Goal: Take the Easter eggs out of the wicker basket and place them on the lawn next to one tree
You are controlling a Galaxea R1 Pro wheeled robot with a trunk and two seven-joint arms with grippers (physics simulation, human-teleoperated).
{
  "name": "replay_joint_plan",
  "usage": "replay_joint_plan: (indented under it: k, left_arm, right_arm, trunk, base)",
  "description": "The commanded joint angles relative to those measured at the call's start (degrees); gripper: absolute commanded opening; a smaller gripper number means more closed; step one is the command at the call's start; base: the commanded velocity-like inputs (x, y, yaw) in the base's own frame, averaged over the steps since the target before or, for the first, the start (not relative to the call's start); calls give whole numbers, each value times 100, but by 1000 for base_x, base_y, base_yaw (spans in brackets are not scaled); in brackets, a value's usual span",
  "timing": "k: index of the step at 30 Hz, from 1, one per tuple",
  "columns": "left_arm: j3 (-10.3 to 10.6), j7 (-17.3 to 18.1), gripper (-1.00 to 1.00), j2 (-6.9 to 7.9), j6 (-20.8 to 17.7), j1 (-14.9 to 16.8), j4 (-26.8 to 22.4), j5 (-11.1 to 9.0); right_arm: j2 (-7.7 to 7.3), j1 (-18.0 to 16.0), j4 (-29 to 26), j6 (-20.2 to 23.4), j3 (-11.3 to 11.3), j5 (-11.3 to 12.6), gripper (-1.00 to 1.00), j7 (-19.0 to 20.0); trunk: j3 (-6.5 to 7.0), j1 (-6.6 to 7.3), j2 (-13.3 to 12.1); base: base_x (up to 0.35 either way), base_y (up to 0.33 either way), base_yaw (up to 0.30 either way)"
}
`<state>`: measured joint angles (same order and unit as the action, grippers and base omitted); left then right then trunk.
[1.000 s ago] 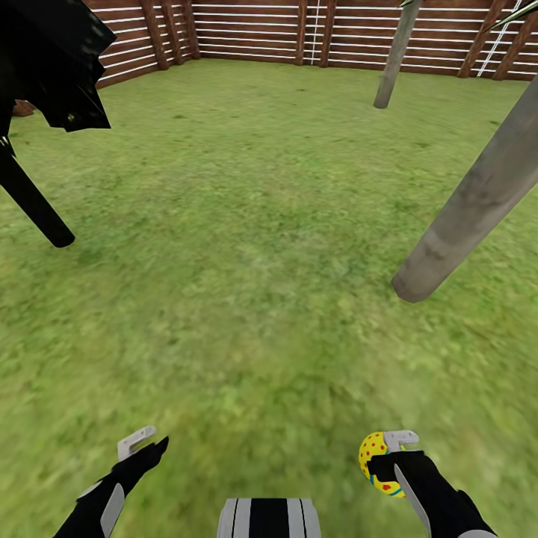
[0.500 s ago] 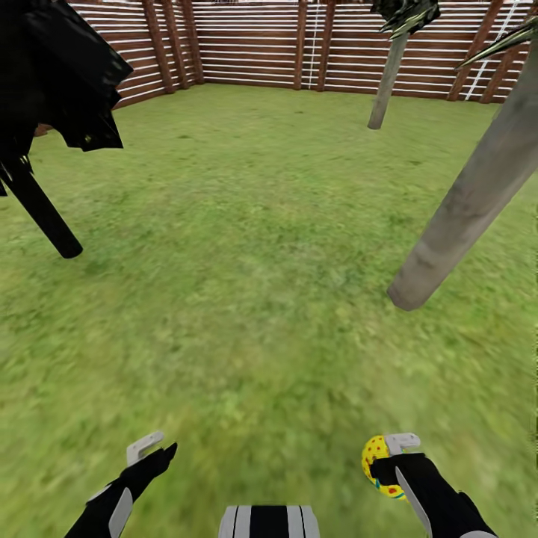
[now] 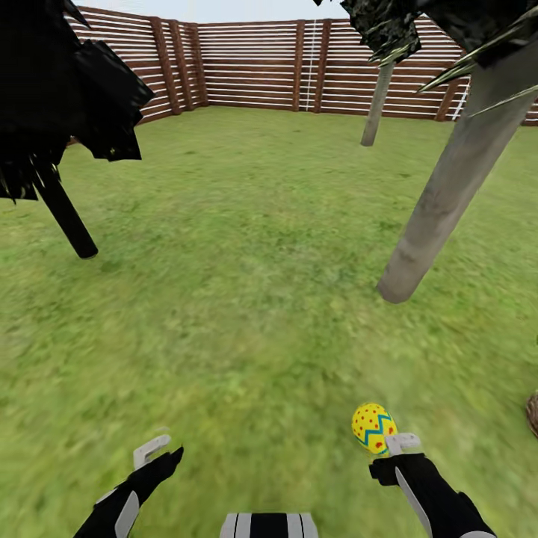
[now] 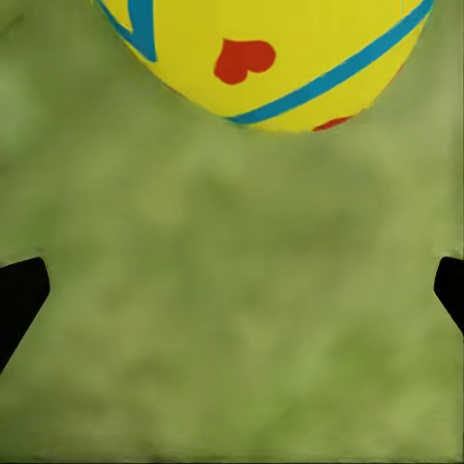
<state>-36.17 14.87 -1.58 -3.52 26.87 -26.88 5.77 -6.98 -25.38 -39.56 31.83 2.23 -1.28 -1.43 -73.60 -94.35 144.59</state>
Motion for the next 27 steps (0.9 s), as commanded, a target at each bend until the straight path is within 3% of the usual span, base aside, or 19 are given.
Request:
replay_joint_plan:
  k: [1, 13, 15, 17, 18, 20, 27]
  left_arm:
    - [-49, 42, 100, -13, -36, 3, -9, 62]
    - [-42, 27, 100, -51, -37, 3, 37, 97]
    - [-45, 7, 100, -116, -42, 3, 48, 385]
    - [-53, -12, 100, -223, -47, 3, 45, 853]
    - [-54, -15, 100, -241, -49, 3, 44, 929]
    - [-56, -13, 100, -266, -52, 3, 43, 1038]
    - [-57, -27, 100, -274, -61, 3, 45, 1073]
  right_arm:
    - [-5, -2, -8, 33, 23, -9, 100, -15]
    - [4, -2, 9, 33, 32, -13, 100, -20]
    - [6, -2, 9, 33, 32, -13, 100, -20]
    - [8, -2, 21, 33, 32, -13, 100, -23]
    - [6, 0, 23, 33, 32, -13, 100, -22]
    - [4, -2, 26, 33, 27, -13, 100, -16]
    - [4, -1, 27, 38, 32, -13, 100, -15]
  trunk:
    - [19, 7, 0]
    - [285, 38, -16]
    - [329, 43, -18]
    - [373, 48, -21]
    - [395, 51, -22]
    - [440, 56, -25]
    - [595, 74, -34]
  base:
    - [-340, 0, 0]
    - [-338, -19, 0]
    - [-297, -202, 0]
    - [-276, -241, 0]
    - [-271, -251, 0]
    - [-266, -256, 0]
    - [-237, -276, 0]
